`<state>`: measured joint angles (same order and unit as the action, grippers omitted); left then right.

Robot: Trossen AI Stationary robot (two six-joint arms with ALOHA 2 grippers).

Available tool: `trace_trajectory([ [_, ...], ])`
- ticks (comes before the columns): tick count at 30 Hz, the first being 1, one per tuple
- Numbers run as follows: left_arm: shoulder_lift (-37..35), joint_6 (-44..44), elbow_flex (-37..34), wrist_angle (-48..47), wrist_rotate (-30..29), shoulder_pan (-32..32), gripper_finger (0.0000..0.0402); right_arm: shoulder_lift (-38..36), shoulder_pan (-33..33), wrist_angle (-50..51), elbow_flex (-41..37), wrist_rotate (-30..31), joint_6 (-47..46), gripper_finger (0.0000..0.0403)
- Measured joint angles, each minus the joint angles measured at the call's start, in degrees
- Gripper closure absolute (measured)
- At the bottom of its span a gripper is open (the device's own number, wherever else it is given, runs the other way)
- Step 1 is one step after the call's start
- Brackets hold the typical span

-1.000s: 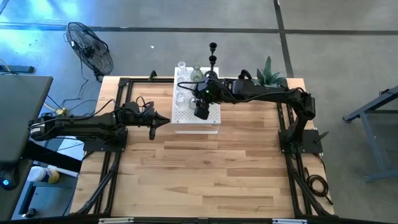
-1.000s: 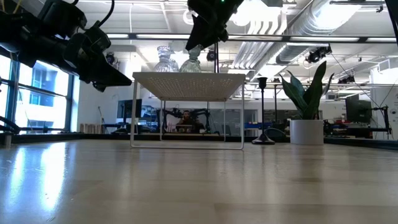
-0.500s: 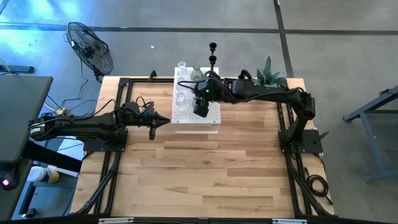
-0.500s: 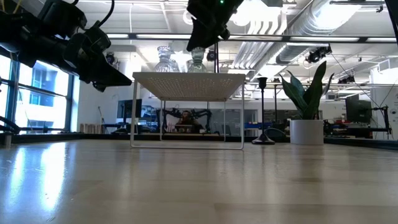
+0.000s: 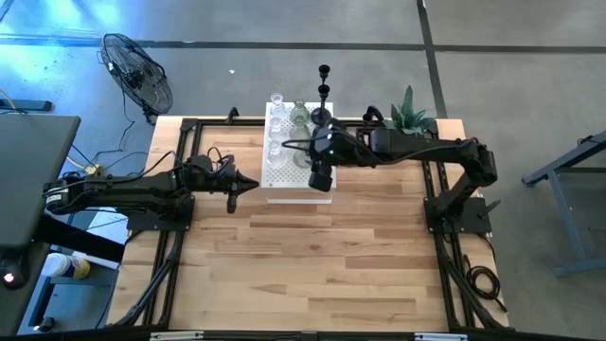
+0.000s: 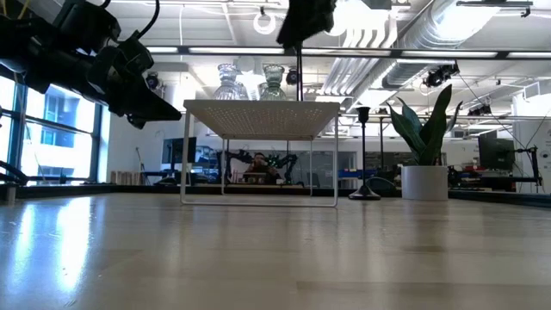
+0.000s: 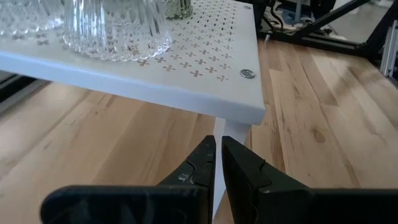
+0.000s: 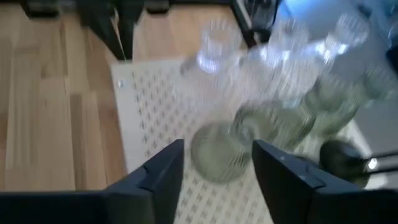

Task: Pick & Place candle stick holders
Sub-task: Put the green glass candle holder on the shelf aligned with the other green glass candle holders, then put the black candle holder on the shelf aligned with the other black candle holders

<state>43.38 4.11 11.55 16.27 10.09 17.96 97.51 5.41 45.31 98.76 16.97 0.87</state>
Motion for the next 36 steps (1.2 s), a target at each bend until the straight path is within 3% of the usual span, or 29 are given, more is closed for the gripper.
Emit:
trace_trajectory([
  [11,0.0,0.7,0.0,0.1,-0.2,0.0,0.0378,0.4,4.1,-10.2,-14.3,0.6,-0.4,0.0392],
  [22,0.0,0.3,0.0,0.1,-0.2,0.0,0.0378,0.4,4.4,-17.9,-17.9,-0.9,0.5,0.0381],
  [29,0.0,0.3,0.0,-1.1,-0.2,0.0,0.0378,-7.2,1.8,-5.7,-18.6,3.2,-2.4,0.0401],
  [32,0.0,0.0,0.0,-1.5,-0.2,0.0,0.0378,-13.9,-0.1,-6.1,-24.9,7.4,-6.0,0.0402],
  [36,0.0,0.6,0.0,-1.5,0.3,0.0,0.0378,-24.6,-2.3,-18.9,-41.4,9.8,-11.7,0.0402],
])
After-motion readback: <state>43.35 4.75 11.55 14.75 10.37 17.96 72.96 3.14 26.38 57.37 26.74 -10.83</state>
